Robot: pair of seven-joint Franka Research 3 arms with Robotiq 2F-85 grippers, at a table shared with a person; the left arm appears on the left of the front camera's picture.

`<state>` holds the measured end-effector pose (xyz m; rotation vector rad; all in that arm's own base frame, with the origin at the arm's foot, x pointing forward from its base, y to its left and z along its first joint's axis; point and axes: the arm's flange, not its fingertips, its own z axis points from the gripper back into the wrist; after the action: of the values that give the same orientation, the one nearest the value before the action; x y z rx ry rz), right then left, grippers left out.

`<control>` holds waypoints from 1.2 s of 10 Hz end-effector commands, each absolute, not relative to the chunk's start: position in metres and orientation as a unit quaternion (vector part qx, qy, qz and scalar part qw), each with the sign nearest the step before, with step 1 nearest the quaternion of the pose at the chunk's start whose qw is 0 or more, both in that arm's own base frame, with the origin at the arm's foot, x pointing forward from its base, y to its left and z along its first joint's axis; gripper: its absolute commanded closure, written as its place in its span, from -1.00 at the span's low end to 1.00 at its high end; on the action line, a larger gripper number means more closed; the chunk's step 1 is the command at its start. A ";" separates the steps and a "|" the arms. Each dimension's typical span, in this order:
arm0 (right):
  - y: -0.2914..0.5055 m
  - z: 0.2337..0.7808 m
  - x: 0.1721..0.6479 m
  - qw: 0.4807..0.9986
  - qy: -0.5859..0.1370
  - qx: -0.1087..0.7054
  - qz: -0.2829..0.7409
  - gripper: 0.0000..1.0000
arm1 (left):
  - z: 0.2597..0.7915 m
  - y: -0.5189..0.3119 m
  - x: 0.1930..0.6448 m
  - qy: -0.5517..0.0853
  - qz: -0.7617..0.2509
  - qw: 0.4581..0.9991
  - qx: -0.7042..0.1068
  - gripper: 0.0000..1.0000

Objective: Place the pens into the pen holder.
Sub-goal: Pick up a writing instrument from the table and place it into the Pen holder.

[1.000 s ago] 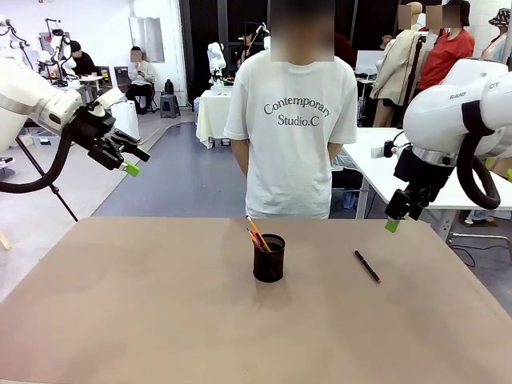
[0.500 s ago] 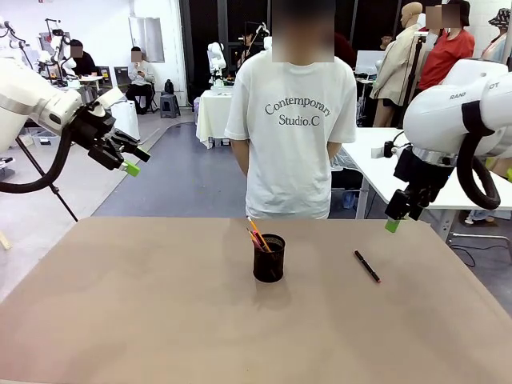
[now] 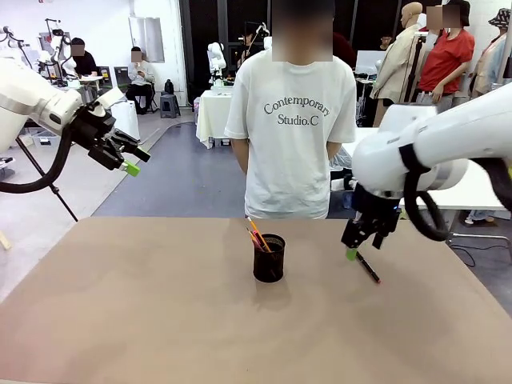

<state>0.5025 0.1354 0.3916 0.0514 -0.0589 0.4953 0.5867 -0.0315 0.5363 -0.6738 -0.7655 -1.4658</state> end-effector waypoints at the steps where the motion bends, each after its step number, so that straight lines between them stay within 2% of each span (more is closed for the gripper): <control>1: 0.148 0.370 0.513 0.975 -0.030 -0.018 0.221 -1.00 | 0.537 -0.031 0.586 -0.336 -0.638 0.628 -0.293 -1.00; 3: 0.146 0.342 0.530 0.979 -0.058 -0.067 0.185 -1.00 | 0.537 -0.031 0.586 -0.336 -0.638 0.628 -0.293 -1.00; 5: 0.128 0.336 0.550 0.989 -0.044 -0.051 0.133 -1.00 | 0.537 -0.031 0.586 -0.336 -0.638 0.628 -0.293 -1.00; 7: 0.114 0.334 0.570 0.996 -0.013 -0.007 0.082 -1.00 | 0.537 -0.031 0.586 -0.336 -0.638 0.628 -0.293 -1.00; 9: 0.106 0.352 0.575 0.993 0.018 0.069 0.099 -1.00 | 0.537 -0.031 0.586 -0.336 -0.638 0.628 -0.293 -1.00; 10: 0.105 0.331 0.565 0.995 -0.017 -0.012 0.096 -1.00 | 0.537 -0.031 0.586 -0.336 -0.638 0.628 -0.293 -1.00; 12: 0.105 0.331 0.565 0.995 -0.017 -0.012 0.096 -1.00 | 0.537 -0.031 0.586 -0.336 -0.638 0.628 -0.293 -1.00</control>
<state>0.5690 0.1052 0.3342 0.0131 -0.0095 0.2005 0.5869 -0.0314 0.5365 -0.6734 -0.7659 -1.4658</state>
